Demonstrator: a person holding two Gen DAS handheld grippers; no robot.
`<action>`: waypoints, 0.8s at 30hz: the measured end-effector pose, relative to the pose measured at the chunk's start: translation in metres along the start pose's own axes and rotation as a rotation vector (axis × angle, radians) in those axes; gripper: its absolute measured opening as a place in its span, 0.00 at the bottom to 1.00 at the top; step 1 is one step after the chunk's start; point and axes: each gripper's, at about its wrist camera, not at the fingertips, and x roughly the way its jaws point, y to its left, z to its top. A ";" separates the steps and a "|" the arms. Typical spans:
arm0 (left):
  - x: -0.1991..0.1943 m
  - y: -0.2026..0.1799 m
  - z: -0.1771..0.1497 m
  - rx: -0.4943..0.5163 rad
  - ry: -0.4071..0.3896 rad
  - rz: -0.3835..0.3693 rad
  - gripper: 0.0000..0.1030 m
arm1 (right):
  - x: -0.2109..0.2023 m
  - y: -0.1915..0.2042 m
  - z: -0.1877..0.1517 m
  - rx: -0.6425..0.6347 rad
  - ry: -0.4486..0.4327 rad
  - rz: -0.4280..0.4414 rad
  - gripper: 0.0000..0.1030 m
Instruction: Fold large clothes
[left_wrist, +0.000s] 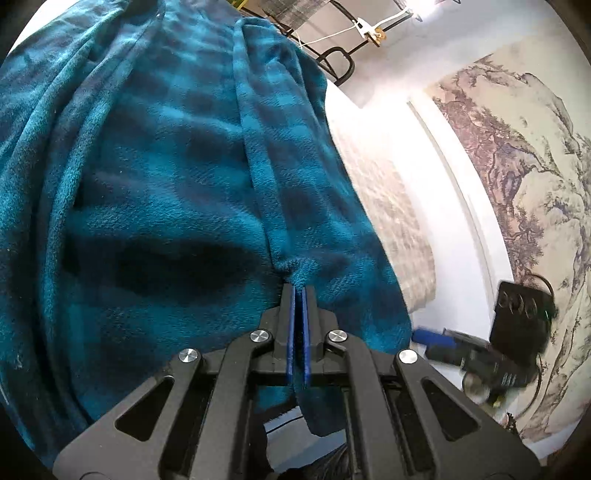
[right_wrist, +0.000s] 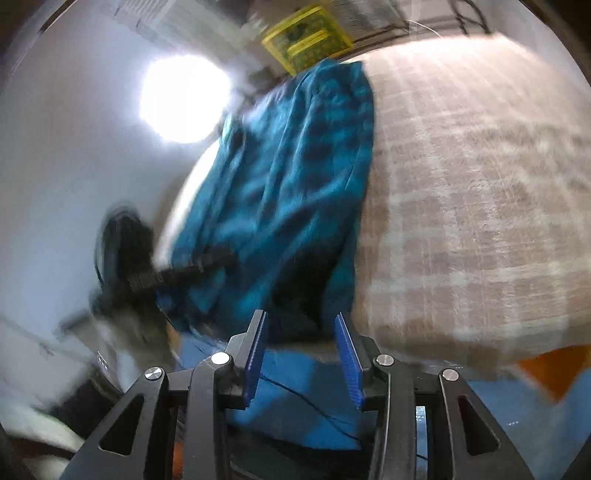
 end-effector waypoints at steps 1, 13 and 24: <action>0.002 0.003 0.001 -0.004 0.003 -0.002 0.01 | 0.004 0.006 -0.004 -0.046 0.021 -0.022 0.39; 0.004 -0.003 -0.001 0.026 0.014 0.004 0.01 | 0.043 0.046 -0.002 -0.336 0.007 -0.279 0.00; 0.014 -0.005 -0.006 0.067 0.029 0.040 0.01 | 0.002 0.048 -0.018 -0.293 -0.049 -0.207 0.38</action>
